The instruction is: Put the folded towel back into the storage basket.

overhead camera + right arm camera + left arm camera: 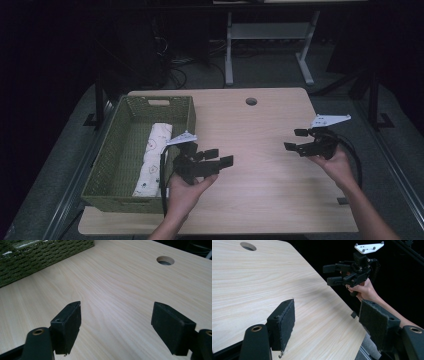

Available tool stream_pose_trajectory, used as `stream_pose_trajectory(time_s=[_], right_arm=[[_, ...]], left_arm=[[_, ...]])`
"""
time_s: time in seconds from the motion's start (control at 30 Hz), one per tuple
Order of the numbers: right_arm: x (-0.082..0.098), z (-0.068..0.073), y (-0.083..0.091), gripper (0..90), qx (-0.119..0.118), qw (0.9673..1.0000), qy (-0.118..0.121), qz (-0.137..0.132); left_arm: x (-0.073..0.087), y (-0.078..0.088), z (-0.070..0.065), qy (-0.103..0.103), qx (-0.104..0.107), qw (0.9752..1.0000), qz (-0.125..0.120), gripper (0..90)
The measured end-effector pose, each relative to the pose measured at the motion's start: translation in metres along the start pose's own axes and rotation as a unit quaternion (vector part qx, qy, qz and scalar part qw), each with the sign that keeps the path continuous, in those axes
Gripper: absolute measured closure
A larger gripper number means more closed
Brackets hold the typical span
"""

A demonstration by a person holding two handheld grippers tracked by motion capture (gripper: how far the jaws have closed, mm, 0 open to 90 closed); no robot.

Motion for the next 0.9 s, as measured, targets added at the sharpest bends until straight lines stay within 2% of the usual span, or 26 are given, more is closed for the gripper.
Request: stream_pose_trajectory(time_s=[0.33,0.73,0.9], right_arm=[[0.024,-0.004,0.015,23.7,0.007,0.9999,-0.014,0.004],[0.044,-0.005,0.025,23.6,0.016,0.9998,-0.013,0.006],[0.054,-0.006,0.034,23.4,0.021,0.9996,-0.021,0.001]], left_arm=[[0.003,-0.017,-0.003,-0.001,0.005,1.0000,0.008,28.5],[0.007,-0.034,-0.006,-0.004,0.012,0.9998,0.016,28.4],[0.012,-0.041,-0.006,-0.003,0.011,0.9997,0.022,28.3]])
Point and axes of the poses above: each handheld gripper's, and its own axes: y roughly backward along the jaws, x roughly out of its underside, z roughly to its left, the point moved 5 cm from there along -y, roughly forward along the jaws, and after that the axes turned 3 degrees about -x, right-handed, at the moved point
